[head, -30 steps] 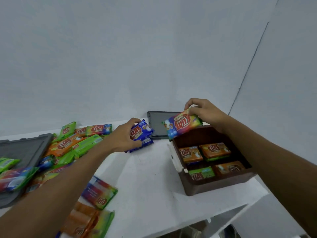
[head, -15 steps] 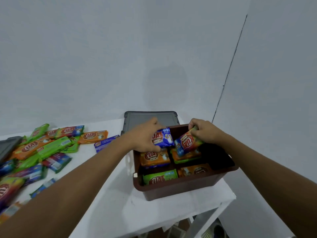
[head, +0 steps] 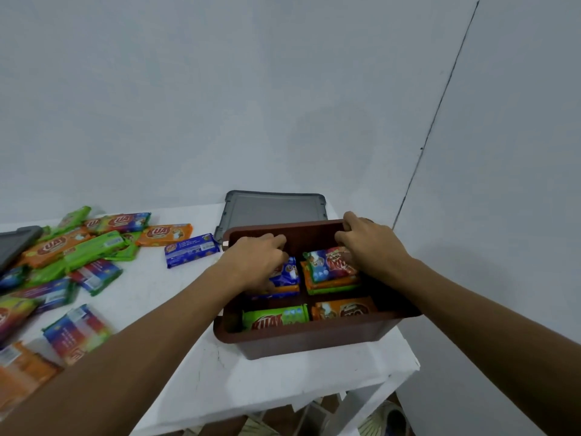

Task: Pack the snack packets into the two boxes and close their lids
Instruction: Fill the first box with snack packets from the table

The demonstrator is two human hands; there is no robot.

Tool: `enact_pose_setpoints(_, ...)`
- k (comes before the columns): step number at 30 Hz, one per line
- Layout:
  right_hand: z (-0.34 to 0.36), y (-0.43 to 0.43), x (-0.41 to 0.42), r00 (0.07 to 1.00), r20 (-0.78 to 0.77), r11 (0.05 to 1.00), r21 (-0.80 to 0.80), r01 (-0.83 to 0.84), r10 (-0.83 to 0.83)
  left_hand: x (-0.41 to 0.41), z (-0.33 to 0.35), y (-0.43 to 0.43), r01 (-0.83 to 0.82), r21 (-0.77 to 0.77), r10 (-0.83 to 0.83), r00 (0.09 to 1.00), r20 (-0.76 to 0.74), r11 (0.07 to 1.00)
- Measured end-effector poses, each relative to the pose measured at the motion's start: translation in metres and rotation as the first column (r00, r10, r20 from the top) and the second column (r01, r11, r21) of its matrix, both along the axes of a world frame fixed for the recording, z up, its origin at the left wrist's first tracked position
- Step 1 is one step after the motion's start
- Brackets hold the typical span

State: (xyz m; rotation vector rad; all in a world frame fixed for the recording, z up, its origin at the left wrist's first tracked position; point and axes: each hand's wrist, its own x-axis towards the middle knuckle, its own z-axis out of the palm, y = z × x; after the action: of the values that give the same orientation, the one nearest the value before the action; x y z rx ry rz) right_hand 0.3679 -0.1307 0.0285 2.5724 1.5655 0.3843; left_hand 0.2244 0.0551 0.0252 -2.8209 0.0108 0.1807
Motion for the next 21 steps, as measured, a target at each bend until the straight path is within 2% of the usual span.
enact_pose_setpoints(2, -0.002, 0.002, 0.001, 0.999, 0.006, 0.998, -0.035, -0.045, 0.046, 0.001, 0.000, -0.002, -0.016, -0.004, 0.016, 0.999, -0.028, 1.000)
enact_pose_setpoints(6, 0.000, 0.012, 0.003, 0.978, -0.208, 0.970, -0.229, -0.080, 0.032, 0.002, -0.002, -0.002, -0.026, -0.001, 0.026, 0.998, -0.058, 1.000)
enact_pose_setpoints(8, 0.002, 0.015, 0.005, 0.966, -0.259, 0.951, -0.293, -0.103, 0.025, 0.003, -0.004, -0.002, -0.028, 0.016, 0.028, 0.998, -0.054, 0.999)
enact_pose_setpoints(12, 0.001, 0.019, 0.007, 0.975, -0.215, 0.929, -0.343, -0.136, 0.064, 0.004, -0.007, -0.001, -0.019, 0.065, 0.020, 1.000, -0.016, 0.998)
enact_pose_setpoints(21, -0.003, 0.018, 0.007, 0.977, -0.157, 0.932, -0.308, -0.189, 0.146, 0.005, -0.007, 0.001, -0.067, 0.080, 0.066, 0.998, 0.006, 0.995)
